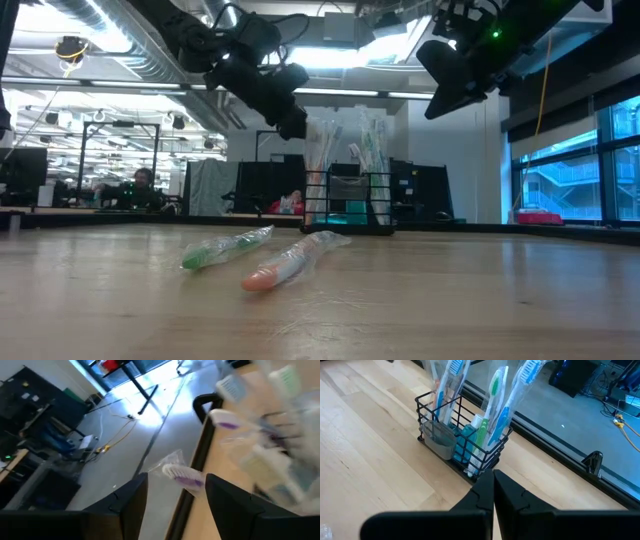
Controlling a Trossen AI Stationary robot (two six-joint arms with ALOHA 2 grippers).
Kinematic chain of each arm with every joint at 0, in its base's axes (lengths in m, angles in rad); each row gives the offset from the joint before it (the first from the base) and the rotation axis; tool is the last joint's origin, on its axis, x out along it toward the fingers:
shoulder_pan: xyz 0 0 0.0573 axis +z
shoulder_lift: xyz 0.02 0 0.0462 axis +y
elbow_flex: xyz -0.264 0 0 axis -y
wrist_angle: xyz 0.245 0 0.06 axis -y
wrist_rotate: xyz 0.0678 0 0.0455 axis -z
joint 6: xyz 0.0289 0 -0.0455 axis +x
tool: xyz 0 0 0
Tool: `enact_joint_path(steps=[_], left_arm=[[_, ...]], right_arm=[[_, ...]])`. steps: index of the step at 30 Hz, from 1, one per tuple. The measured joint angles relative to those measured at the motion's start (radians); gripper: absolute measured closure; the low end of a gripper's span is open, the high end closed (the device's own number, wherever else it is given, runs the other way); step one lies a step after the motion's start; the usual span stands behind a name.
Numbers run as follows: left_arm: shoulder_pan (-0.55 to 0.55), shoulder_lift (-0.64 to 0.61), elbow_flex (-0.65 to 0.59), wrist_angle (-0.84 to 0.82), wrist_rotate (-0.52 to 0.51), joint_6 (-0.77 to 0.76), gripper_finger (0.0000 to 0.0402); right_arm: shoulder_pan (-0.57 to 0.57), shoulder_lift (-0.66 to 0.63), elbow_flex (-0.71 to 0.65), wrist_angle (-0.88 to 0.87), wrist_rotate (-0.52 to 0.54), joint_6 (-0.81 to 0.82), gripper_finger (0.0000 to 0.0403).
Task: Pick & Place toothbrushing station
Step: Put the purple toothbrush in the left section of the wire organizer
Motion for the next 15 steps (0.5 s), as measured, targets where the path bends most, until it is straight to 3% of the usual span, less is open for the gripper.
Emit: enact_joint_path(steps=[6, 15], left_arm=[[-0.002, 0.0, 0.0, -0.084, 0.136, -0.017, 0.0206], [-0.01, 0.0, 0.0, -0.103, 0.003, -0.011, 0.0205]], right_arm=[[0.0, 0.0, 0.0, 0.0, 0.0, -0.003, 0.0394], [0.0, 0.0, 0.0, 0.0, 0.0, -0.002, 0.0394]])
